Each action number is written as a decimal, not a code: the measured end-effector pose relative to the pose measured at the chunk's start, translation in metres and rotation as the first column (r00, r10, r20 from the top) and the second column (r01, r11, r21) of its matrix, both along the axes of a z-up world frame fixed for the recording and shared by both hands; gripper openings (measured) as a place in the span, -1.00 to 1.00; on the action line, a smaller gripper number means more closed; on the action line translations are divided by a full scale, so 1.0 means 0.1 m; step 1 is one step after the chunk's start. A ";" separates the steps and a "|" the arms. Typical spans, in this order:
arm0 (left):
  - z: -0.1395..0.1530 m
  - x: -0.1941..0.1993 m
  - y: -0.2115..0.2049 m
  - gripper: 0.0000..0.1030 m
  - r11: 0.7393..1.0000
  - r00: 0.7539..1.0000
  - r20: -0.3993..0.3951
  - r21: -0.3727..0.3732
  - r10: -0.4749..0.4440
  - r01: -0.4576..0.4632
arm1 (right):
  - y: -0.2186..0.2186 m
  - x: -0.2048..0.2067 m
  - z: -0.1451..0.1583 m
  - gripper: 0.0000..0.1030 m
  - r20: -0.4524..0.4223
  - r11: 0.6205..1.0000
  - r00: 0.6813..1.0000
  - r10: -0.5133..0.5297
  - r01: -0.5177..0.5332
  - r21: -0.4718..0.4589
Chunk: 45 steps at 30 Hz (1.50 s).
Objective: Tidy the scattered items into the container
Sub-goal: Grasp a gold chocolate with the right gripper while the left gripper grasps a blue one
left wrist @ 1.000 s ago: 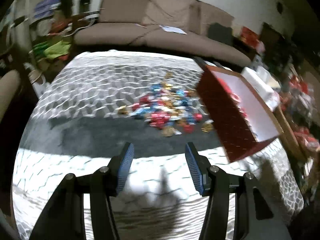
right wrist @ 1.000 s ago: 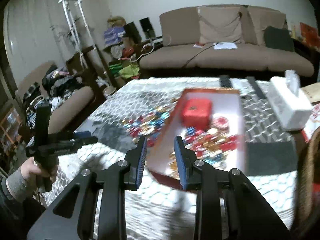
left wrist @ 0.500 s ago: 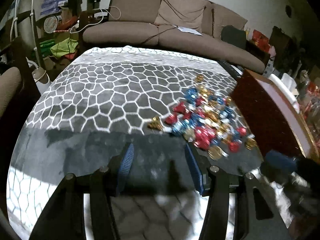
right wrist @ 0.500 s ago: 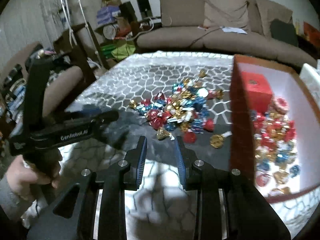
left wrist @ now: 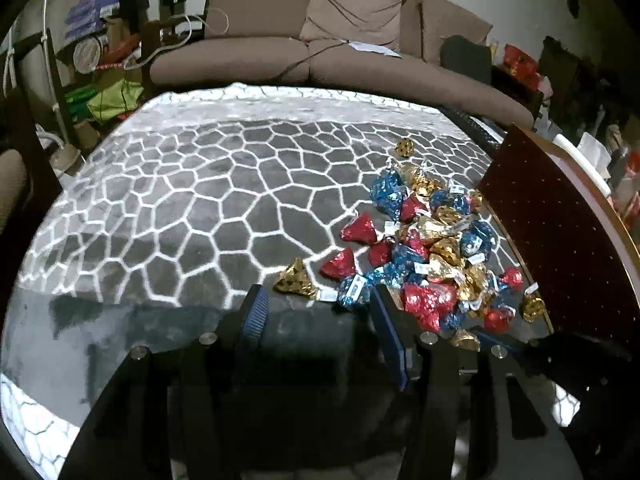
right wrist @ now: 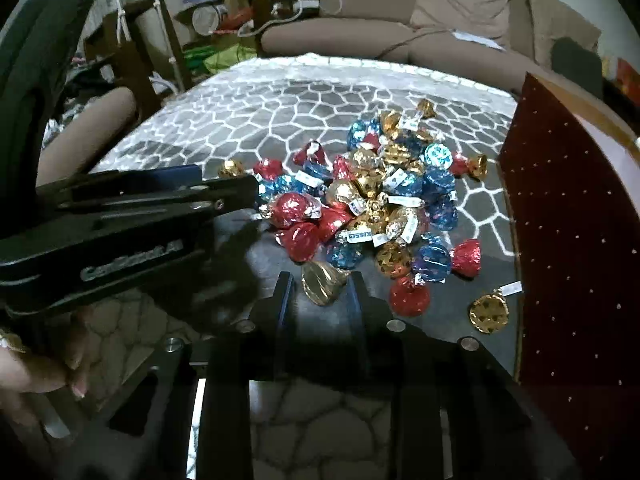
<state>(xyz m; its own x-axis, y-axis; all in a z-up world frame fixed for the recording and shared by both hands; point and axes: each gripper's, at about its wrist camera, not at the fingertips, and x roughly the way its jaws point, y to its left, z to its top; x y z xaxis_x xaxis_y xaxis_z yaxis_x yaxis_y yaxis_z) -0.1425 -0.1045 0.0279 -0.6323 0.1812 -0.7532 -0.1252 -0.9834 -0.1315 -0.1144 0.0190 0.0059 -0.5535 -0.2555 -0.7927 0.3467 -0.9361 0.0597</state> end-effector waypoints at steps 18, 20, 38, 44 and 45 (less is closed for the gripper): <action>-0.07 0.03 -0.02 -0.65 0.990 0.999 0.022 0.138 -0.039 0.036 | 0.22 0.14 0.14 -0.62 0.021 0.995 1.000 -0.013 0.015 -0.096; -0.06 0.04 -0.06 -0.65 0.986 0.999 0.020 0.163 -0.035 0.032 | 0.24 0.19 0.18 -0.62 0.022 0.994 1.000 -0.006 0.009 -0.107; -0.08 -0.04 0.06 0.13 0.990 1.000 -0.005 0.140 0.007 -0.006 | 0.43 0.48 0.31 -0.62 0.036 0.984 0.999 0.021 -0.015 -0.178; -0.08 -0.09 0.09 -0.52 0.986 1.000 -0.006 0.166 0.013 -0.011 | 0.44 0.49 0.26 -0.62 0.044 0.983 0.999 0.024 -0.015 -0.185; -0.08 -0.06 0.12 -0.58 0.989 1.000 -0.005 0.149 0.001 0.000 | 0.44 0.50 0.26 -0.62 0.042 0.984 0.999 0.026 -0.018 -0.179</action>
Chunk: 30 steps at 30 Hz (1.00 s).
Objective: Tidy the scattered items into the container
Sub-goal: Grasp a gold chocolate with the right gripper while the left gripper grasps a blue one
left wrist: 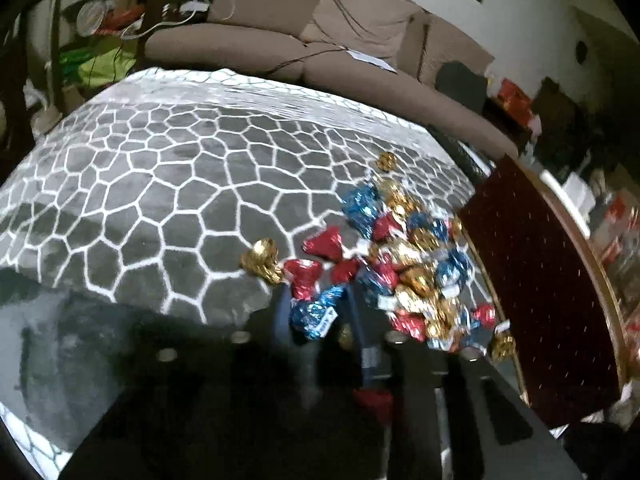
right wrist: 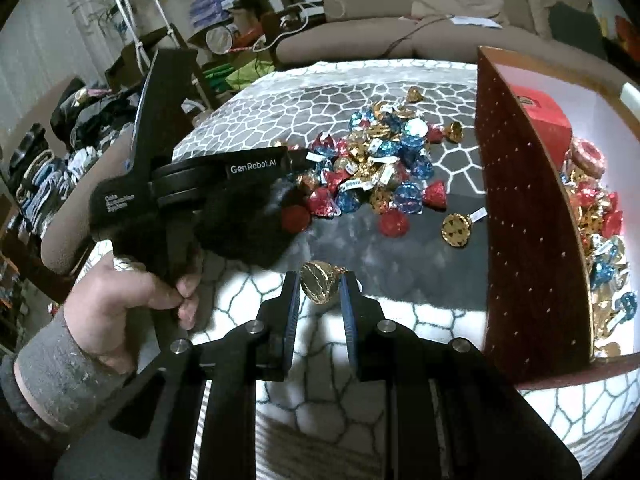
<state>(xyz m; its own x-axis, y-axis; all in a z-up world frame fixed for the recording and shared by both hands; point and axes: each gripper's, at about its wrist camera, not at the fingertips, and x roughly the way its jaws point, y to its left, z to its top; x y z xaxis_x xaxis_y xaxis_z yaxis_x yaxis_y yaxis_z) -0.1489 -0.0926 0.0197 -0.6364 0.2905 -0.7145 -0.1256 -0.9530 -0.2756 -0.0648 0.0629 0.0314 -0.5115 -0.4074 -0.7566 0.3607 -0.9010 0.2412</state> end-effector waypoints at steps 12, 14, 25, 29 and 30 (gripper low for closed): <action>0.18 0.45 -0.05 -0.58 0.998 1.000 0.008 -0.069 0.000 0.001 | 0.08 0.16 0.27 -0.62 -0.034 0.999 0.999 -0.007 0.006 -0.042; 0.31 0.54 -0.02 -0.58 0.996 1.000 -0.017 -0.089 0.008 -0.009 | 0.08 0.20 0.34 -0.62 -0.043 0.999 0.999 -0.008 0.006 -0.039; 0.76 1.03 0.16 -0.58 0.997 0.996 -0.087 -0.079 0.007 -0.014 | 0.19 0.45 0.68 -0.62 -0.091 1.000 0.996 -0.009 0.008 -0.018; 0.80 1.10 0.20 -0.58 0.997 0.996 -0.086 -0.076 0.003 -0.010 | 0.22 0.48 0.75 -0.62 -0.095 0.999 0.995 -0.015 0.011 -0.036; 0.80 1.10 0.21 -0.58 0.997 0.996 -0.084 -0.079 0.003 -0.010 | 0.23 0.48 0.78 -0.62 -0.094 0.999 0.995 -0.015 0.011 -0.041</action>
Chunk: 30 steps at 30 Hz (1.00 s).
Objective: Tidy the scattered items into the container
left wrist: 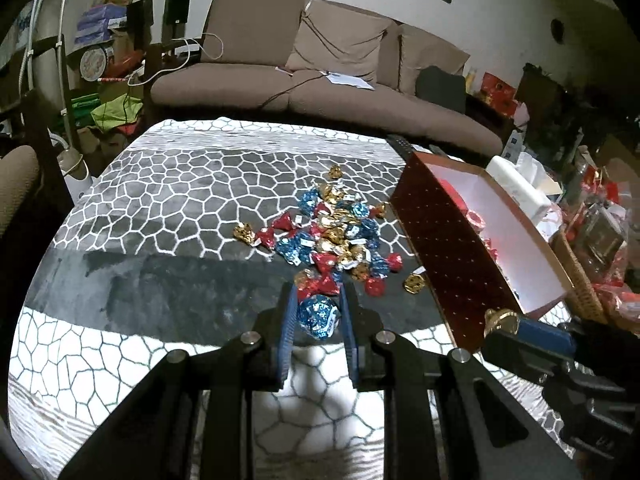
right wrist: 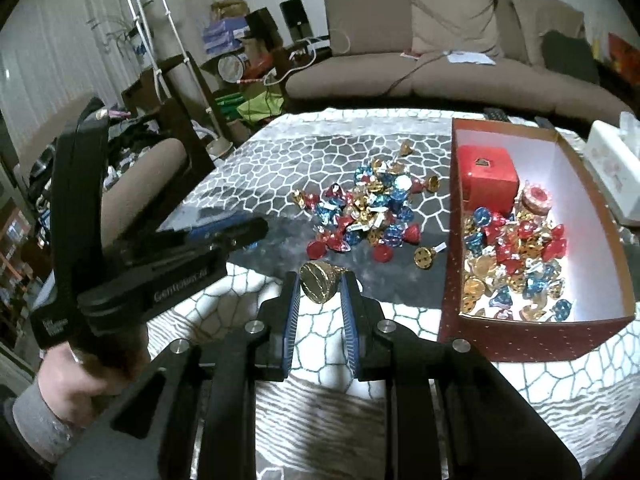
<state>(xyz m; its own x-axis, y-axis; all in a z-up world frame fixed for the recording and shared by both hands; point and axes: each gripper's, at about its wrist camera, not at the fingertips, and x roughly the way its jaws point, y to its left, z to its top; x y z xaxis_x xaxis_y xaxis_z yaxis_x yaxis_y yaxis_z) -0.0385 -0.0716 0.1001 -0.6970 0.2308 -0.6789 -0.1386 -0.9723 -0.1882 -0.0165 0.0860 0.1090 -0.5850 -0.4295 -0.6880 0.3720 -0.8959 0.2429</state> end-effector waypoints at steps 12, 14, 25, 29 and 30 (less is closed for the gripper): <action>-0.53 -0.10 0.00 0.10 0.995 0.989 0.116 -0.058 0.089 -0.083 | -0.19 -0.38 -0.61 -0.39 0.117 0.996 0.993 -0.023 0.013 0.084; -0.60 -0.07 0.00 0.12 0.993 0.986 0.135 -0.073 0.102 -0.093 | -0.16 -0.39 -0.72 -0.31 0.139 0.996 0.989 -0.049 0.038 0.078; -0.53 0.39 0.19 0.17 0.992 0.988 0.118 -0.095 0.099 -0.088 | 0.24 0.21 -0.71 0.08 0.070 0.982 0.985 -0.160 0.151 0.117; -0.59 0.59 0.42 0.26 0.992 0.989 0.127 -0.106 0.079 -0.066 | 0.67 0.35 -0.69 0.11 0.065 0.964 0.973 -0.223 0.210 0.164; -0.60 0.62 0.48 0.30 0.992 0.989 0.129 -0.108 0.075 -0.061 | 0.80 0.37 -0.70 0.11 0.068 0.957 0.967 -0.244 0.229 0.176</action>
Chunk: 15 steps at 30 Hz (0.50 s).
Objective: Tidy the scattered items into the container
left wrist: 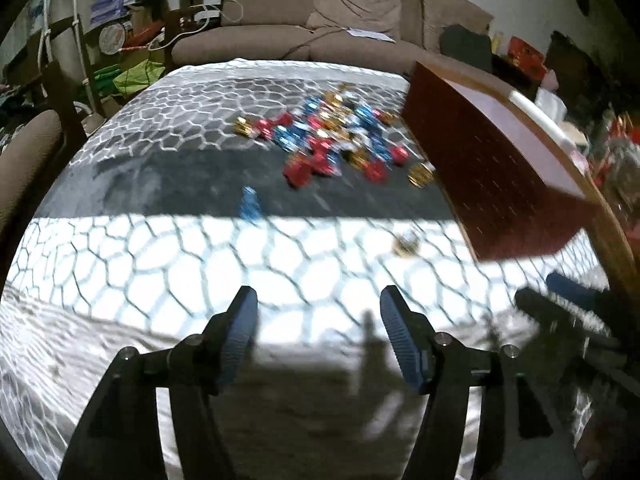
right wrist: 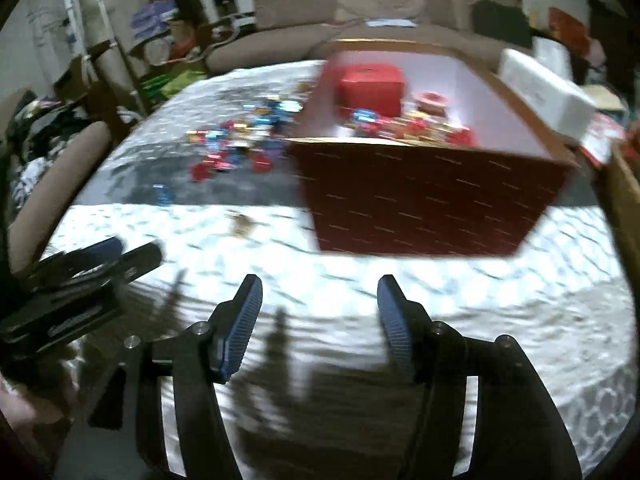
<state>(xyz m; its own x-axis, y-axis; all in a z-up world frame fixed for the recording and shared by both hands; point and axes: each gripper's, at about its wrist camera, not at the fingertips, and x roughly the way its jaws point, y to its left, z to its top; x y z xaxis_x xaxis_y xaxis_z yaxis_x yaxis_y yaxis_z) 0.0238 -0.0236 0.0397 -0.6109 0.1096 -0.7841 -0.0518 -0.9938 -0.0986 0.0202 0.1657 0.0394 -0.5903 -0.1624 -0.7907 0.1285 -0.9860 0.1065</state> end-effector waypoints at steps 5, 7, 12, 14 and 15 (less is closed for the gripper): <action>-0.04 0.12 0.28 0.78 1.000 1.000 0.011 0.001 -0.019 0.019 | 0.50 0.09 -0.06 0.54 0.024 0.997 0.998 -0.065 0.064 0.035; -0.04 0.14 0.38 1.00 0.999 0.999 0.007 -0.021 -0.033 0.033 | 0.63 0.11 -0.08 0.91 0.029 0.996 0.996 -0.079 0.078 0.038; -0.08 0.14 0.52 1.00 0.999 0.999 0.023 -0.045 -0.022 0.023 | 0.89 0.15 -0.15 1.00 0.045 0.992 0.993 -0.113 0.110 0.057; -0.13 0.13 0.55 1.00 0.998 0.999 0.033 -0.061 -0.013 0.015 | 0.96 0.12 -0.25 1.00 0.089 0.987 0.985 -0.147 0.140 0.082; -0.15 0.13 0.56 1.00 0.998 0.999 0.038 -0.064 -0.010 0.012 | 0.99 0.11 -0.28 1.00 0.097 0.986 0.984 -0.151 0.144 0.079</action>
<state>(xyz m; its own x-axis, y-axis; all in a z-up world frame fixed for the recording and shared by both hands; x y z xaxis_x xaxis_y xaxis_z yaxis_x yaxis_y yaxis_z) 0.0367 0.0327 0.0244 -0.5801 0.0647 -0.8120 -0.0603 -0.9975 -0.0364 0.0315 0.2646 0.0113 -0.5191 -0.0207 -0.8545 -0.0266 -0.9988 0.0403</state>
